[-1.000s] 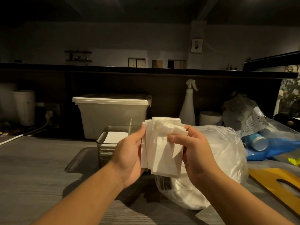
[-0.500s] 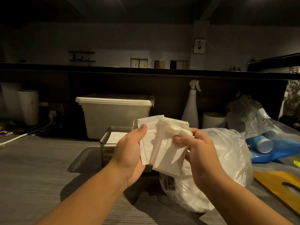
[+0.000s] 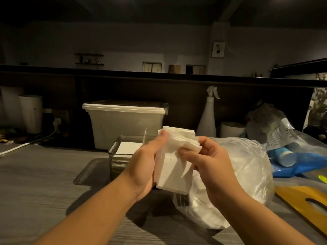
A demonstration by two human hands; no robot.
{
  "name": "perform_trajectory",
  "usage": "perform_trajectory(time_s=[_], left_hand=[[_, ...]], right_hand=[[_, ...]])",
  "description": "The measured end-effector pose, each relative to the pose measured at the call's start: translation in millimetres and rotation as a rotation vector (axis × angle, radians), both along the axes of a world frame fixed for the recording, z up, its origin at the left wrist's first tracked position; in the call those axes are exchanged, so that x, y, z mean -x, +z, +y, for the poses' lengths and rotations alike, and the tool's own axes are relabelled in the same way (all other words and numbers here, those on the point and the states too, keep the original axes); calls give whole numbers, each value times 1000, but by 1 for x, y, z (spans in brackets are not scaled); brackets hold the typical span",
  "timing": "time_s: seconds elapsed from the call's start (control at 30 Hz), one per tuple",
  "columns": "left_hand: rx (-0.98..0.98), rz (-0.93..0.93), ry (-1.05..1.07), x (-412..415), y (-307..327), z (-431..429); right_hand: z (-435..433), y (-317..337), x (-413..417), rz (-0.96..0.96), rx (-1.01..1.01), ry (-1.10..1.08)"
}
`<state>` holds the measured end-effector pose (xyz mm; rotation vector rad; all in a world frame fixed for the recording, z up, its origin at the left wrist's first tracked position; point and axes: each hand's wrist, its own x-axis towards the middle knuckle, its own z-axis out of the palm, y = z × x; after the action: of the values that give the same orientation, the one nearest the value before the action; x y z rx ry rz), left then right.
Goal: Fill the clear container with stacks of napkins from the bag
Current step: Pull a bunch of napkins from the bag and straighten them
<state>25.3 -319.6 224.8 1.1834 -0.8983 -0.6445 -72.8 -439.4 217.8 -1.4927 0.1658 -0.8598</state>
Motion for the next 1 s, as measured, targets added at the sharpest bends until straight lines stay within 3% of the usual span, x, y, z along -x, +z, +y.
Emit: perform_trajectory(time_s=[0.2,0.53,0.6,0.73,0.9,1.0], left_hand=[[-61,-273,210,-7,-6,-6],[-156,-514,117,-15,-3,5],[-129,-503,140,-18,0,11],[-28,-274,236,-25,1,27],[31,-225,395,-29,-18,53],[57,-222,442,-27,-27,69]], right_hand=[[2,-2,-2,-23,76,-94],[5,-4,2,34,338,-80],[5,-1,3,-34,287,-101],[1,2,8,-87,125,-71],[26,-19,1,144,364,-21],[42,-19,-8,178,355,-60]])
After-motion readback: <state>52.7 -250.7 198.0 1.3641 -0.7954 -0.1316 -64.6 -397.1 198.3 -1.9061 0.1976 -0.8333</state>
